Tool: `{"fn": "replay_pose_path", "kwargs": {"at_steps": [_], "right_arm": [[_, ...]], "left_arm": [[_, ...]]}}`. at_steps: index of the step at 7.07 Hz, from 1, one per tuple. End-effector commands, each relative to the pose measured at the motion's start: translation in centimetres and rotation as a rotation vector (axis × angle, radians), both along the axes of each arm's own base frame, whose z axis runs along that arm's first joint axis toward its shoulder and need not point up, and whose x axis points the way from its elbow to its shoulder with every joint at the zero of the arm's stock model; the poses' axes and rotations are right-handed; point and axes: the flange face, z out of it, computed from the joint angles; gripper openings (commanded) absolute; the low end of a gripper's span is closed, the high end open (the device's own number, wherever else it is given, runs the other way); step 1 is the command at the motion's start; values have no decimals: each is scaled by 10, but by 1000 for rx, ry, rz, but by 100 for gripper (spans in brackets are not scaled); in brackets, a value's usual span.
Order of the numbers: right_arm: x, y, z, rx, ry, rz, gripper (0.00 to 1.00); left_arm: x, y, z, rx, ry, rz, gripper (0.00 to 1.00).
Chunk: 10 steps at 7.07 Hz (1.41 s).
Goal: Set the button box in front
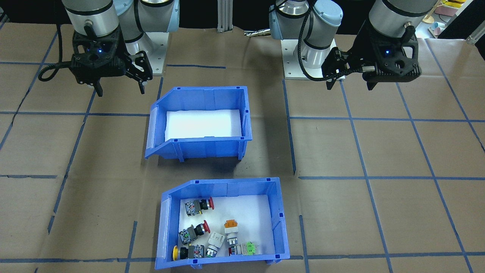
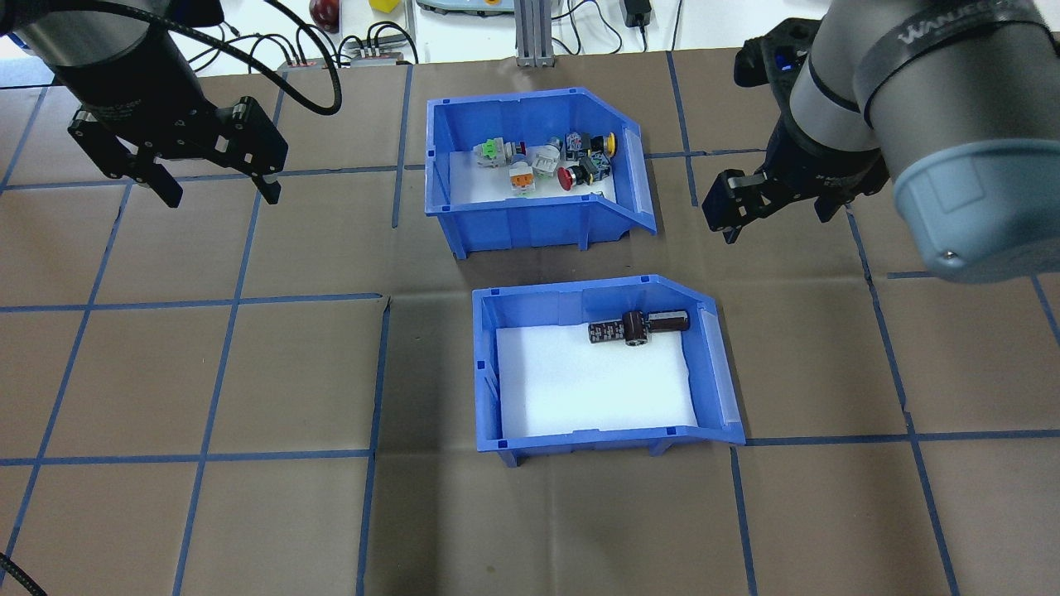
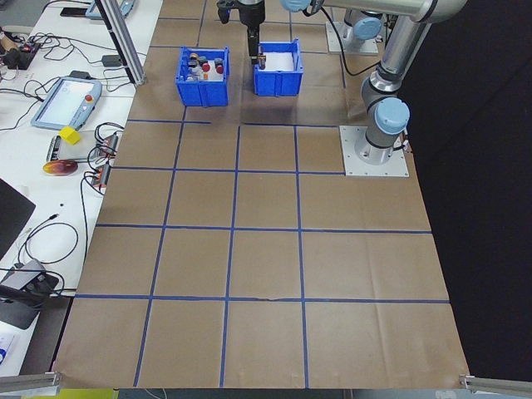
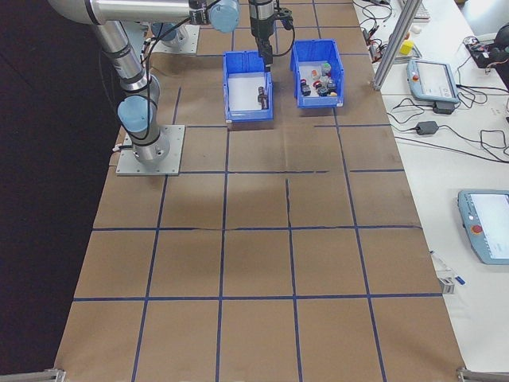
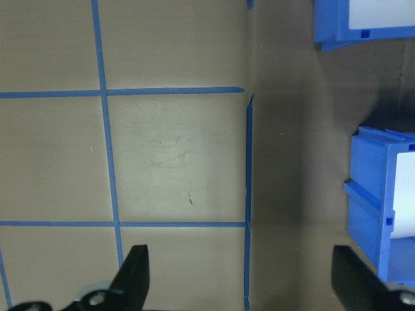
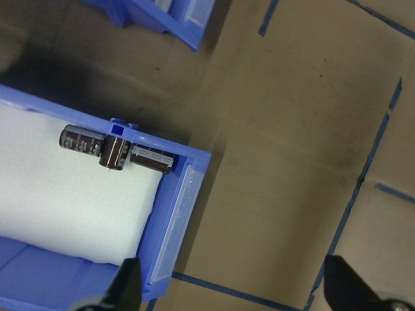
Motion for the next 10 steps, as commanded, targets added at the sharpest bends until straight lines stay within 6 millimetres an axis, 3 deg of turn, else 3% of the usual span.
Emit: {"fn": "replay_pose_path", "kwargs": {"at_steps": [1, 3, 7, 10], "right_arm": [[-27, -18, 4, 58, -45, -160, 100], [-28, -22, -1, 79, -34, -181, 100], [-28, -23, -2, 82, -34, -183, 100], [-28, -21, 0, 77, -33, -181, 100]], "left_arm": [[3, -10, -7, 11, 7, 7, 99], [3, -10, -2, 2, 2, 6, 99], [3, -21, -27, 50, 9, 6, 99], [4, -24, -18, 29, 9, 20, 99]]}}
